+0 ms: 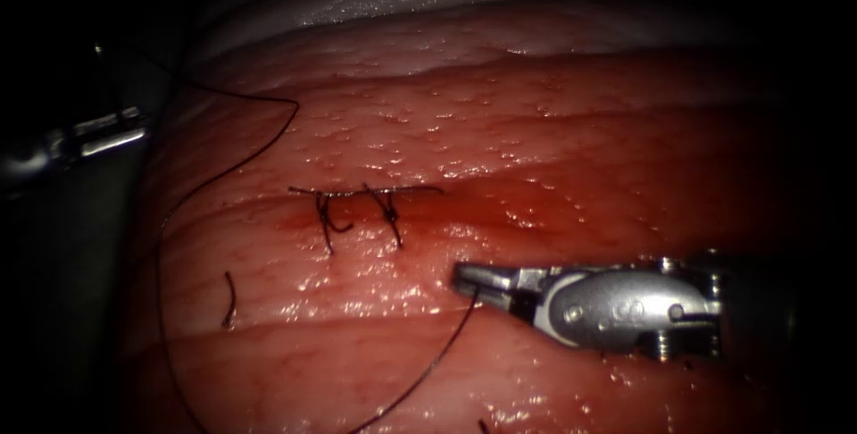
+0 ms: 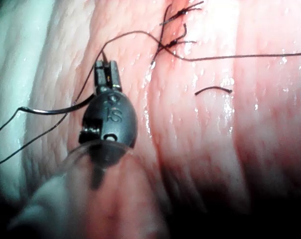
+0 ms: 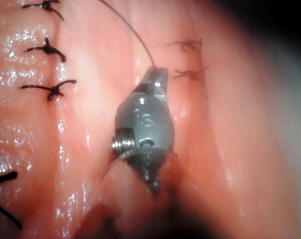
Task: Wound Closure
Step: Pull the suture through the tissue with the right driver.
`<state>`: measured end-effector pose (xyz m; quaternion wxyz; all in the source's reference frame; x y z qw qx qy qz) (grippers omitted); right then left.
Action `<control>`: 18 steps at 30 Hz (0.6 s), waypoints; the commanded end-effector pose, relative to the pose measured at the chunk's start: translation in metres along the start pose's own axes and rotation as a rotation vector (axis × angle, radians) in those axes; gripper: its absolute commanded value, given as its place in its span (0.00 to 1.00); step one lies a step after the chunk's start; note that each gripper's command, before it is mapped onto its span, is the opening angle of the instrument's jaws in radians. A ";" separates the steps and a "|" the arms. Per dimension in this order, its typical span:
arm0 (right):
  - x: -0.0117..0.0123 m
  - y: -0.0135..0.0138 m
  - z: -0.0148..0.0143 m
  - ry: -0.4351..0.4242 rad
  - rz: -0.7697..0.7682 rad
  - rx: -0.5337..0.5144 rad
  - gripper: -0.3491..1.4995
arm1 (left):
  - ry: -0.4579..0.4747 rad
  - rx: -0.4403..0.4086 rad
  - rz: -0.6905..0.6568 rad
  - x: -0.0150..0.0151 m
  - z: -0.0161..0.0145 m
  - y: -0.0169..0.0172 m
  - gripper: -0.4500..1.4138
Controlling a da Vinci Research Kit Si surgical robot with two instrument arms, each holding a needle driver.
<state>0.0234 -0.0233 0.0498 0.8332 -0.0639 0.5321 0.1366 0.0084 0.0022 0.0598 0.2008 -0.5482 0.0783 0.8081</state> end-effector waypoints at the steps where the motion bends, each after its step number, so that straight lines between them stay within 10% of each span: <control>1: 0.0013 -0.0018 0.0006 0.008 -0.004 0.013 0.00 | 0.001 0.001 0.001 -0.0004 0.0008 0.0001 0.00; 14: 0.0064 -0.0063 0.0009 0.033 -0.038 0.047 0.00 | -0.004 0.000 0.003 -0.0003 0.0011 0.0004 0.00; 17: 0.0059 -0.0053 0.0009 0.037 -0.054 0.054 0.73 | -0.006 -0.002 0.003 -0.0003 0.0011 0.0004 0.00; 18: 0.0055 -0.0046 0.0007 0.038 -0.057 0.057 0.83 | -0.006 -0.002 0.003 -0.0003 0.0011 0.0004 0.00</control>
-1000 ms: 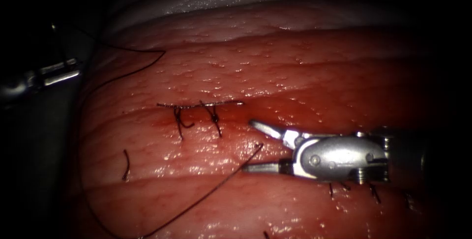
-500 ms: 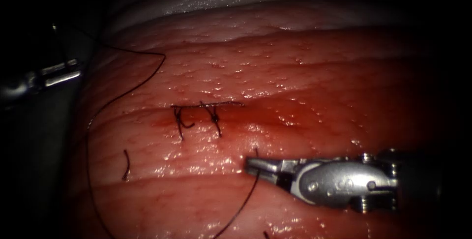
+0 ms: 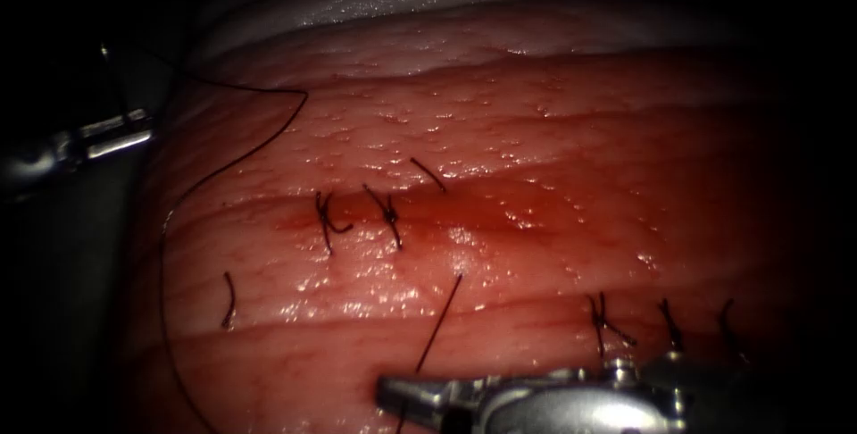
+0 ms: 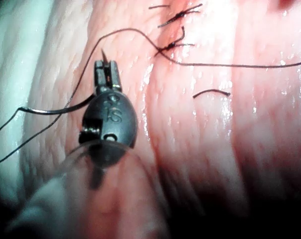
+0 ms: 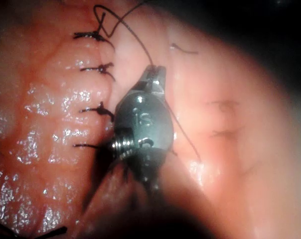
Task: Wound Closure
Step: Pull the suture through the tissue with the right driver, then use the right jaws to adjust the short suture end while setting down the needle with the left hand.
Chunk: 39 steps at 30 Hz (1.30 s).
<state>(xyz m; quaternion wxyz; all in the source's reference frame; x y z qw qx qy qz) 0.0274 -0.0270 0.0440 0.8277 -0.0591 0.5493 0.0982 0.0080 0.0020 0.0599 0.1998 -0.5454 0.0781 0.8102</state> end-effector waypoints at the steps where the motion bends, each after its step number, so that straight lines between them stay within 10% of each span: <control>1: -0.0011 0.0008 0.0003 -0.001 0.001 0.007 0.86 | -0.001 0.001 0.000 -0.0003 0.0007 0.0001 0.00; 18: -0.0080 0.0122 -0.0089 -0.157 0.139 0.092 0.91 | -0.003 0.000 0.001 -0.0004 0.0009 0.0001 0.00; 24: -0.0118 0.0159 -0.0054 -0.140 0.569 -0.071 0.79 | -0.007 -0.002 0.003 -0.0005 0.0012 0.0002 0.00; 28: -0.0138 0.0170 -0.0011 -0.160 0.796 -0.148 0.92 | -0.002 -0.004 0.003 -0.0007 0.0014 0.0002 0.00; 39: -0.0168 0.0172 0.0056 -0.190 0.943 -0.083 0.85 | -0.007 -0.009 0.006 -0.0008 0.0017 0.0004 0.00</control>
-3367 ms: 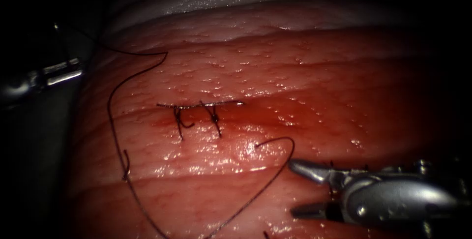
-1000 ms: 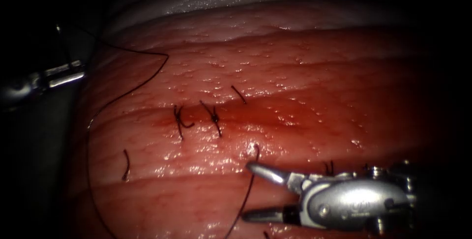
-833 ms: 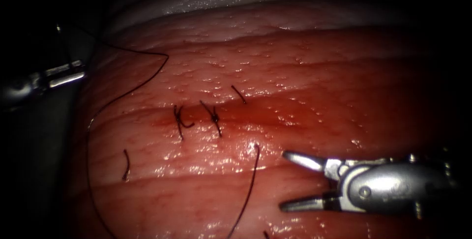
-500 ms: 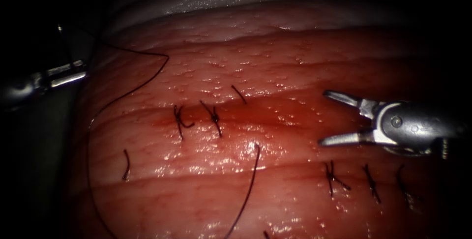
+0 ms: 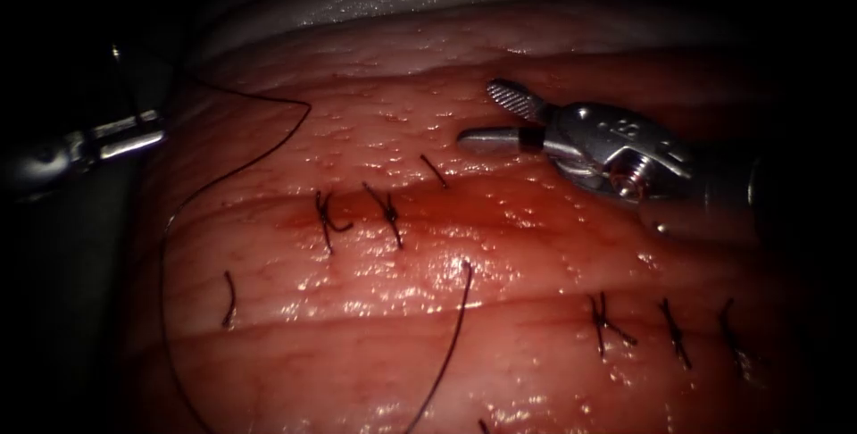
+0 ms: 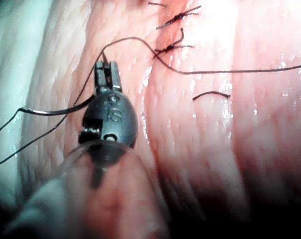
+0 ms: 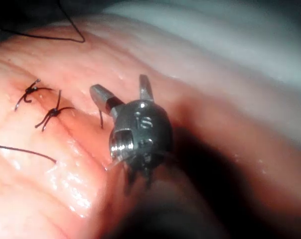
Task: Wound Closure
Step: Use the right jaws to adjust the short suture end while setting down the needle with the left hand.
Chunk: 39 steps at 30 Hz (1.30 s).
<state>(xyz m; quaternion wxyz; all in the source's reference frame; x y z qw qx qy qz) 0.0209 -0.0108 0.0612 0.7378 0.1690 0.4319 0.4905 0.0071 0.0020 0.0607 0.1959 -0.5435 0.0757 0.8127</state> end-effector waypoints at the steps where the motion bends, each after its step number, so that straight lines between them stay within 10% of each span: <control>1: -0.0003 -0.0003 0.0019 -0.009 0.011 0.029 0.82 | 0.002 -0.003 0.001 -0.0003 0.0007 0.0001 0.00; 18: -0.0019 -0.0013 0.0055 -0.087 0.011 0.147 0.56 | 0.000 -0.004 0.003 -0.0004 0.0008 0.0002 0.00; 22: -0.0020 -0.0016 0.0060 -0.091 0.010 0.143 0.39 | 0.000 -0.004 0.003 -0.0004 0.0008 0.0002 0.00; 26: -0.0022 -0.0019 0.0065 -0.120 0.013 0.136 0.01 | 0.000 -0.004 0.003 -0.0004 0.0007 0.0002 0.00; 32: -0.0027 -0.0021 0.0070 -0.153 0.059 0.102 0.00 | 0.000 -0.004 0.003 -0.0004 0.0007 0.0003 0.00; 39: -0.0021 -0.0028 0.0060 0.000 0.078 0.075 0.00 | 0.003 -0.007 0.002 -0.0005 0.0015 0.0001 0.00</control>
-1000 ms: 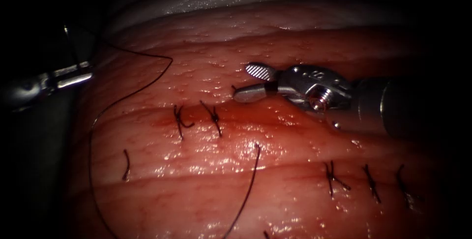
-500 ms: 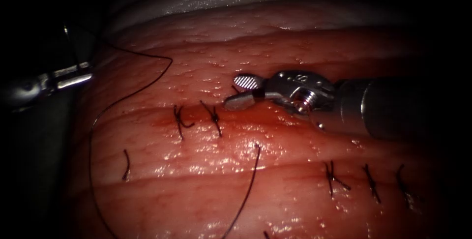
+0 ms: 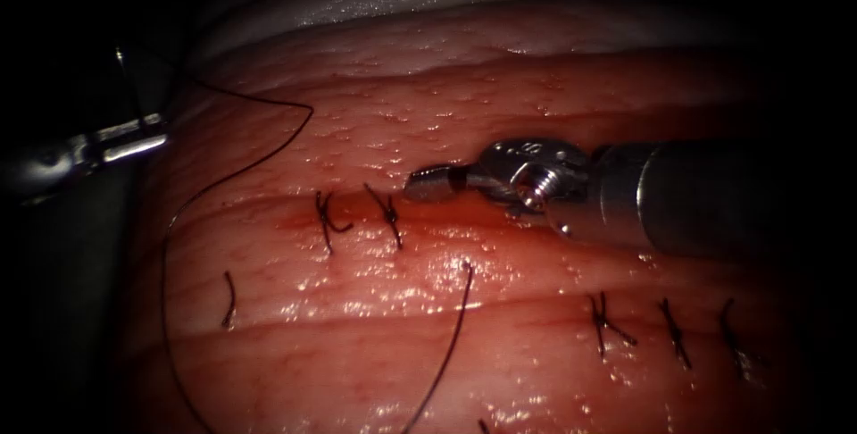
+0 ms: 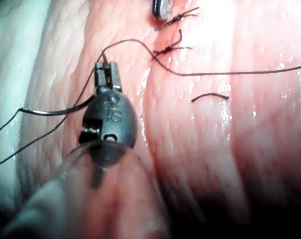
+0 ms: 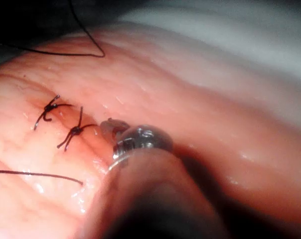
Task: Wound Closure
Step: Use the right jaws to adjust the short suture end while setting down the needle with the left hand.
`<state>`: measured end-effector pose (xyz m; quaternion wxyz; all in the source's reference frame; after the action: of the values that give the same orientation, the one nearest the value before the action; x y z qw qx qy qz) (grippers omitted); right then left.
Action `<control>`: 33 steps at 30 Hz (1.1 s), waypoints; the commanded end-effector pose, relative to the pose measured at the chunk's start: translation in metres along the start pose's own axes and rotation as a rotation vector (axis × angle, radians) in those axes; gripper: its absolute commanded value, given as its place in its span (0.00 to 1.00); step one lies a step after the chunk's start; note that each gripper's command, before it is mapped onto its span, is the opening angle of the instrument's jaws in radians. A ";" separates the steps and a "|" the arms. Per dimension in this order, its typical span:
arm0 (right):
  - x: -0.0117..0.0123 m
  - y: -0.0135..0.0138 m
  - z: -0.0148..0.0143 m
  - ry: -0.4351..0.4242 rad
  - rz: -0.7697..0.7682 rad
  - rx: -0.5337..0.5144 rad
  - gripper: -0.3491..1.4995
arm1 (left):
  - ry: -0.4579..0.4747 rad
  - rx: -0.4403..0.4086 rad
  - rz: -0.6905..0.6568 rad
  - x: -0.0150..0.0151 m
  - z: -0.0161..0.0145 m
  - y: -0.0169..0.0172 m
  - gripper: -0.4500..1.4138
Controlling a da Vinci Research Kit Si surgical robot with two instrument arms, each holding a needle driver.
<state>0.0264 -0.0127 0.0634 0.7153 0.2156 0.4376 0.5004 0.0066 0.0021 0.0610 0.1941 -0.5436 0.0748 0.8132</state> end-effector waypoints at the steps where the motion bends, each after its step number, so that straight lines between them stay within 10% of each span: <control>1: -0.0002 -0.0005 0.0004 0.043 0.005 -0.008 0.00 | 0.003 -0.006 0.000 -0.0005 0.0011 -0.0001 0.00; 12: 0.0018 -0.0013 -0.0024 0.304 0.077 -0.076 0.00 | 0.005 -0.027 -0.013 -0.0013 0.0056 -0.0019 0.00; 33: 0.0047 0.0006 -0.0053 0.365 0.137 -0.096 0.00 | -0.033 -0.096 0.002 -0.0041 0.0134 -0.0030 0.00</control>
<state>0.0214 -0.0090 0.0586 0.5983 0.1147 0.5188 0.5997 -0.0021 0.0082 0.0701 0.1697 -0.5369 0.0296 0.8259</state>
